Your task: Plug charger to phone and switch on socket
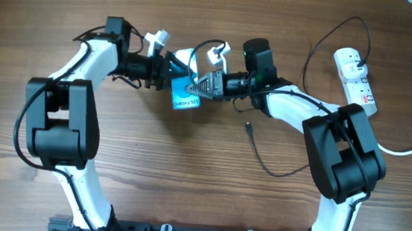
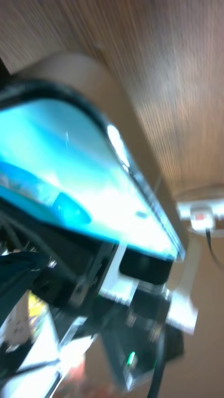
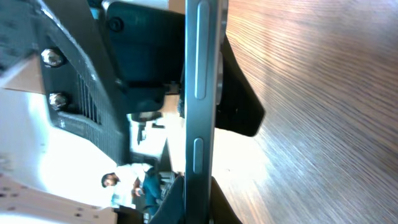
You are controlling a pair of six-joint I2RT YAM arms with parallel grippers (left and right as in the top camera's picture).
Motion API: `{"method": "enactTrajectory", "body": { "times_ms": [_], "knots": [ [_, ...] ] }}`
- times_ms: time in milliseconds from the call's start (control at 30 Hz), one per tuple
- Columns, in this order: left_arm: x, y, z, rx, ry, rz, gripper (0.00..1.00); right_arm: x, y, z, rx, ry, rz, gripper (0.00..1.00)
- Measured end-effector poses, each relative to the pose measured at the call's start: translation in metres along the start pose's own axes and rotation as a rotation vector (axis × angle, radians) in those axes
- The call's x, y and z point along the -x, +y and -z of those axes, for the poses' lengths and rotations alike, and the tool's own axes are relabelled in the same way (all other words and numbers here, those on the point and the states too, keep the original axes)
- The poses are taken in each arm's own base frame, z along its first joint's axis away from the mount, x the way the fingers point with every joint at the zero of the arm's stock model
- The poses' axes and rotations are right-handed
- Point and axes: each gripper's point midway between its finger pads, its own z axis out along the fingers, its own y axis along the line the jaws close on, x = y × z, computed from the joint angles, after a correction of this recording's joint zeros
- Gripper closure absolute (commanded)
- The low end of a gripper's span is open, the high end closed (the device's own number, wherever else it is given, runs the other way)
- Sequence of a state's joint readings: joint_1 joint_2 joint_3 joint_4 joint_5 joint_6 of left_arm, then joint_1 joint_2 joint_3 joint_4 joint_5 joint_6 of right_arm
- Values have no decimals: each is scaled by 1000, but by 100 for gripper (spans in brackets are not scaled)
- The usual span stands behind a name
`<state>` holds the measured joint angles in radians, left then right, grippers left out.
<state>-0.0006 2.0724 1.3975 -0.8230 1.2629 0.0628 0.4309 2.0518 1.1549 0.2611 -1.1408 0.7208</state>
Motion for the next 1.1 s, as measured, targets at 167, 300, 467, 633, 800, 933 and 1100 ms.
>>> {"method": "enactTrajectory", "body": {
  "times_ms": [167,300,467,633,800,933,1100],
  "knots": [
    [2,-24,7,-151,-21,-87,64,9,20,2,78,-5,-42,96],
    [1,-25,7,-185,-21,-99,76,9,24,3,92,4,-54,96],
    [1,-24,6,-192,-20,-95,76,9,25,3,95,6,-73,96],
    [2,-24,6,-196,-22,-102,77,10,26,3,95,5,-78,96],
    [2,-24,6,-196,-22,-103,79,10,28,1,94,6,-114,96],
    [3,-25,6,-203,-24,-99,88,12,28,1,92,2,-124,96],
    [9,-32,8,-252,-29,-83,92,17,31,3,88,-17,-112,96]
  ]
}}
